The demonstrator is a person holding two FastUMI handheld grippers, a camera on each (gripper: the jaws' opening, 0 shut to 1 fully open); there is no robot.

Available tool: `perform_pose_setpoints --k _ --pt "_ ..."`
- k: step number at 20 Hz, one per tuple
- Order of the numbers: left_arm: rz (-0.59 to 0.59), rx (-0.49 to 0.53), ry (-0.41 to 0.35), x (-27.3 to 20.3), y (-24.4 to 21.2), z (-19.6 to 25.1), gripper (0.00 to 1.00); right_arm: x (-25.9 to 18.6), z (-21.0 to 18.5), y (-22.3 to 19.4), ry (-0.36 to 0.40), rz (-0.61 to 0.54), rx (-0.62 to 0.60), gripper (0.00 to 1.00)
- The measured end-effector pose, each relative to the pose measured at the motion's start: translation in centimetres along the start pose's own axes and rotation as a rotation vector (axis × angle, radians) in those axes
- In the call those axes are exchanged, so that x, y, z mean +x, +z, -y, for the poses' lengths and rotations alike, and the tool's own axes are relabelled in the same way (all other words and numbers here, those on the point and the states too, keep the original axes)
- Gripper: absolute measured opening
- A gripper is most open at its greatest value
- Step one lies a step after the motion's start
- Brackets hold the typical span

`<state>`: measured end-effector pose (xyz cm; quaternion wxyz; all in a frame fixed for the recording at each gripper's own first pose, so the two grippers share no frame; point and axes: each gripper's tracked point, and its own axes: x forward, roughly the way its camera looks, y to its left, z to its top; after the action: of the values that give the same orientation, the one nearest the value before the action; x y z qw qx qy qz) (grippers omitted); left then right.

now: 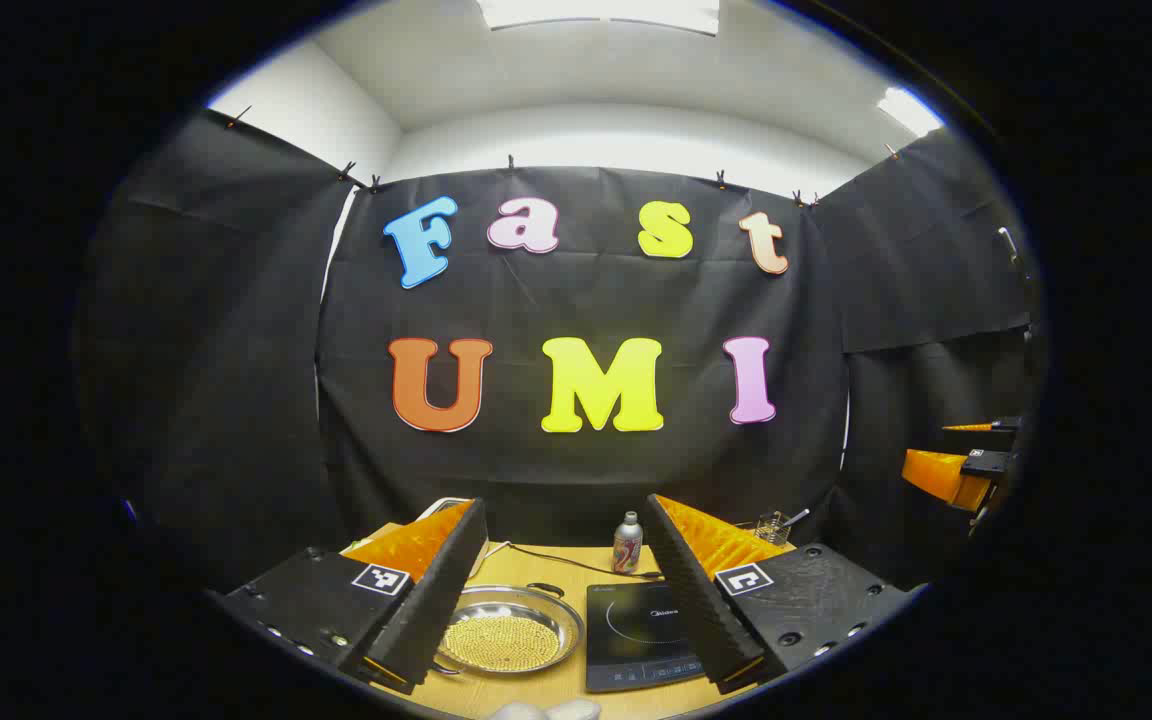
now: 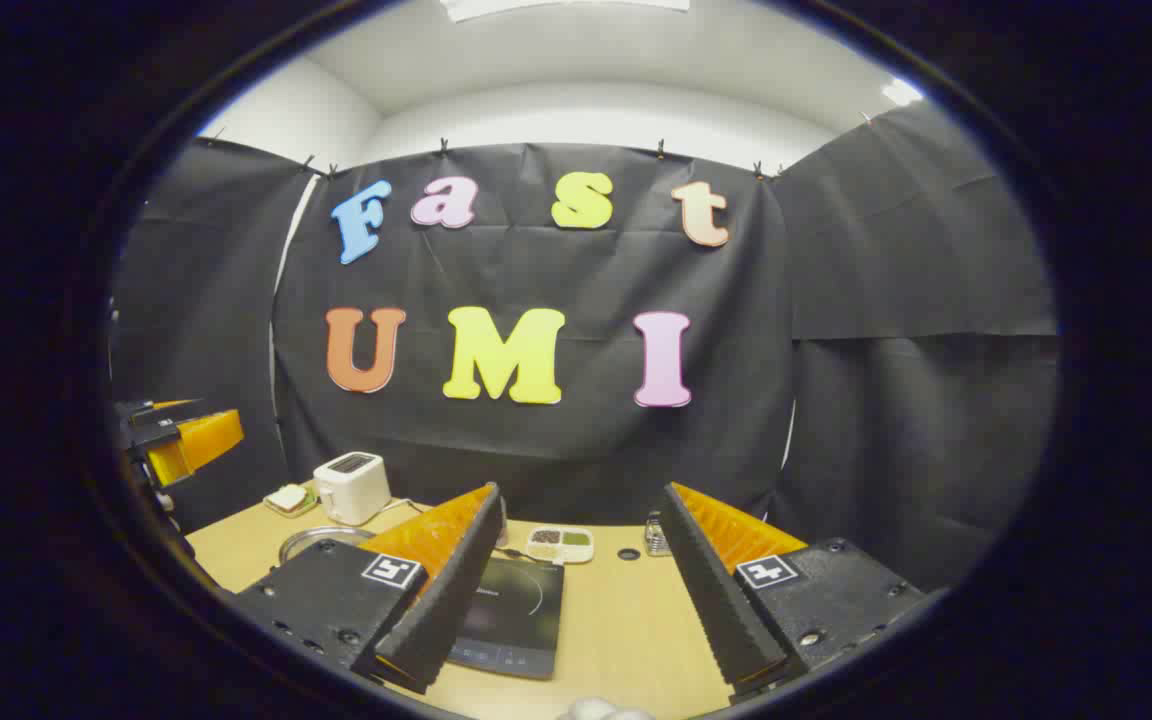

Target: First push the handle of the pot to place it horizontally, then grasp the pot with both hands and set it on the induction cooktop.

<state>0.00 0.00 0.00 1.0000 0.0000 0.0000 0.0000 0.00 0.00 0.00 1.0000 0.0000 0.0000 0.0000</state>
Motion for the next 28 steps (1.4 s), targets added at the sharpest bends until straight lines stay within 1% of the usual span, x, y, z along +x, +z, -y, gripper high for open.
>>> perform_pose_setpoints --k 1,2,3,4,5,6,7,8,15,16,17,18,19,20,21,22,24,25,26,27,28 --pt "-0.007 -0.002 -0.001 -0.1 -0.1 -0.1 0.95 -0.1 -0.1 -0.2 -0.002 -0.002 0.002 0.98" --pt "-0.011 0.001 -0.002 -0.1 -0.2 -0.3 0.84 -0.3 -0.2 -0.1 -0.001 -0.002 0.007 0.98" --pt "-0.007 0.008 -0.001 -0.2 -0.1 -0.5 0.95 -0.3 -0.5 -0.2 0.001 -0.002 0.011 0.98" --pt "-0.006 0.016 0.000 -0.2 -0.1 -0.6 0.95 -0.4 -0.6 -0.2 0.000 -0.004 0.013 0.98" --pt "-0.008 0.019 0.002 -0.3 -0.1 -0.8 0.84 -0.4 -0.7 -0.4 0.003 -0.010 0.015 0.98" --pt "-0.008 0.018 0.001 -0.3 -0.1 -0.9 0.95 -0.5 -1.0 -0.4 0.006 -0.011 0.016 0.98" --pt "-0.007 0.016 -0.001 -0.3 -0.1 -0.9 0.84 -0.5 -1.0 -0.4 0.005 -0.012 0.014 0.98" --pt "-0.006 0.015 -0.003 -0.3 0.0 -1.0 0.95 -0.6 -1.1 -0.3 0.005 -0.012 0.011 0.98" --pt "-0.016 0.029 -0.004 -0.1 -0.4 -1.8 0.95 -0.6 -1.9 0.0 0.001 -0.005 0.012 0.98" --pt "-0.017 0.029 -0.001 -0.2 -0.6 -2.1 0.84 -0.6 -2.0 -0.1 0.001 -0.007 0.011 0.99" --pt "-0.021 0.026 -0.001 -0.2 -0.6 -2.1 0.95 -0.5 -2.1 -0.2 0.000 -0.008 0.010 0.99" --pt "-0.029 0.025 -0.005 -0.1 -0.9 -2.1 0.95 -0.6 -2.1 -0.2 0.001 -0.010 0.009 0.98" --pt "-0.033 0.022 -0.011 -0.1 -1.0 -2.1 0.83 -0.5 -2.3 -0.4 0.003 -0.012 0.009 0.98" --pt "-0.035 0.021 -0.023 0.0 -1.1 -1.9 0.92 -0.5 -2.4 -0.5 0.003 -0.016 0.007 0.98" --pt "-0.041 0.020 -0.033 -0.2 -1.2 -1.8 0.79 -0.5 -2.4 -0.7 0.003 -0.021 0.005 0.98" --pt "-0.052 0.022 -0.051 -0.2 -1.5 -1.5 0.75 -0.5 -2.6 -0.7 0.005 -0.024 0.004 0.98" --pt "-0.080 0.022 -0.084 0.0 -2.3 -1.1 0.42 -0.4 -2.6 -0.7 0.004 -0.026 0.002 0.98" --pt "-0.096 0.020 -0.088 0.0 -2.8 -1.2 0.36 -0.4 -2.6 -0.8 0.004 -0.028 0.001 0.98" --pt "-0.111 0.018 -0.082 0.2 -3.3 -1.6 0.18 -0.4 -2.6 -0.9 0.005 -0.030 0.000 0.98" --pt "-0.131 0.015 -0.081 0.3 -3.9 -1.8 0.20 -0.3 -2.7 -1.0 0.005 -0.032 0.001 0.98" --pt "-0.152 0.010 -0.095 0.3 -4.6 -1.6 0.06 -0.2 -2.7 -1.0 0.006 -0.035 0.001 0.98"
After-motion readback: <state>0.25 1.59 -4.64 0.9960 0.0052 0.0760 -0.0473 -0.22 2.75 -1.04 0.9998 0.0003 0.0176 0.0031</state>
